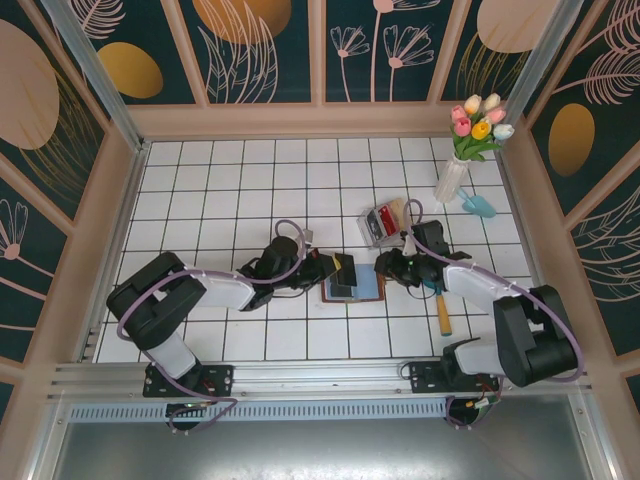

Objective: Put the credit cards into the card holder

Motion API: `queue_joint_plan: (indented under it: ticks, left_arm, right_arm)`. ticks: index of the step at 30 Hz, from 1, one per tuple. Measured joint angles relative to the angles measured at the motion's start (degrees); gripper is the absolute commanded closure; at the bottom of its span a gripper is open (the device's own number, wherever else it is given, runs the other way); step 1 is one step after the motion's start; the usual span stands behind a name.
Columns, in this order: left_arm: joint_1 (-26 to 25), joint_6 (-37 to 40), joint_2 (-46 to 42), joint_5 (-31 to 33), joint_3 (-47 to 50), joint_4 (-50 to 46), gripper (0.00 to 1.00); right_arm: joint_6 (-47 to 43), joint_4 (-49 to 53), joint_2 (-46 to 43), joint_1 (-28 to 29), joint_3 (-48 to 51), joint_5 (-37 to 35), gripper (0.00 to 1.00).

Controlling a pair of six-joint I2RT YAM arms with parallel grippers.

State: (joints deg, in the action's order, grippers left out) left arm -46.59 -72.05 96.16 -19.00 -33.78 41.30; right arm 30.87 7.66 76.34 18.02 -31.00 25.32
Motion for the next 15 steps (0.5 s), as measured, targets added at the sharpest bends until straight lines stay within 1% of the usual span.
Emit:
queue_joint_plan:
  ticks: [6,8,10,13,15]
  left_arm:
    - [-0.70,-0.22,2.75,0.22,-0.31,-0.04,1.00]
    - [-0.70,-0.22,3.43,0.26,-0.39,-0.35,1.00]
    - [-0.70,-0.20,3.61,0.37,-0.46,-1.05,1.00]
    - [-0.72,-0.15,3.61,0.98,-0.74,-2.40,1.00]
    - [-0.74,-0.15,3.61,1.31,-0.85,-2.82,1.00]
  right_arm:
    - [-1.14,-1.01,3.34,0.85,0.00,-0.20,0.58]
    - [-1.57,-0.87,3.91,1.22,0.00,-0.74,0.53]
    - [-2.08,-0.48,3.96,1.62,-0.02,-1.60,0.51]
    - [-2.93,1.66,3.26,3.48,-1.29,-4.83,0.41]
    - [-3.50,3.41,2.25,5.27,-2.23,-7.41,0.38]
